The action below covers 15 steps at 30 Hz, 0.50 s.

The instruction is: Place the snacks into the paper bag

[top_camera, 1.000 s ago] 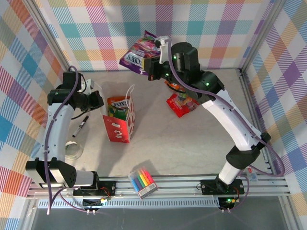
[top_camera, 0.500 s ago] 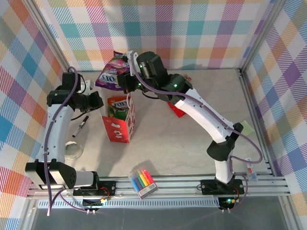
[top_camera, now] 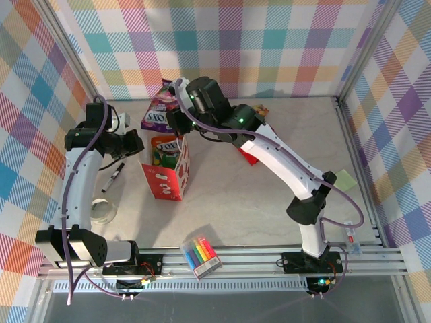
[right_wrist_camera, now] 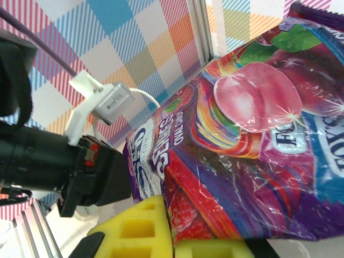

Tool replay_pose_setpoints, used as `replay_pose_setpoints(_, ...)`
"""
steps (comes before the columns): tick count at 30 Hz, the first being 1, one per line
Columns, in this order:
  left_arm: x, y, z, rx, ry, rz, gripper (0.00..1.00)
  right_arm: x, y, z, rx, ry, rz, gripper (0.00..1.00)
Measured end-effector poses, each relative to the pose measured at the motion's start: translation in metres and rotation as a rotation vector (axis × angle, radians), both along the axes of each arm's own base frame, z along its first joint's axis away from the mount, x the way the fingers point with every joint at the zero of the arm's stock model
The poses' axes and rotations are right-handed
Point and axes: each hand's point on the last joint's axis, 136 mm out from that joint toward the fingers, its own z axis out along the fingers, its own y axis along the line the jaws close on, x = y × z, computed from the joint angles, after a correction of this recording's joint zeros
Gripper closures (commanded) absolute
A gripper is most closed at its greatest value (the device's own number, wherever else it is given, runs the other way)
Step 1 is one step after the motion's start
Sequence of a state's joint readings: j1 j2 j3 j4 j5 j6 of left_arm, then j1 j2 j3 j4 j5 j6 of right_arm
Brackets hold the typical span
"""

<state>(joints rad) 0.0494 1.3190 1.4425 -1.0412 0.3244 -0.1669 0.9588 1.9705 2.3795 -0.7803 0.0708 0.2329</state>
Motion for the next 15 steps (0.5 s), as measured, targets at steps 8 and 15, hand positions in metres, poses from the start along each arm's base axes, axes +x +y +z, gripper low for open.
replay_pose_setpoints(8, 0.0, 0.0, 0.0, 0.0, 0.001, 0.0, 0.92, -0.001, 0.006, -0.035, -0.116, 0.031, 0.034, 1.0)
replay_pose_setpoints(15, -0.001, 0.0, 0.0, 0.001, 0.002, 0.0, 0.92, -0.004, 0.001, -0.051, -0.181, 0.054, 0.044, 1.0)
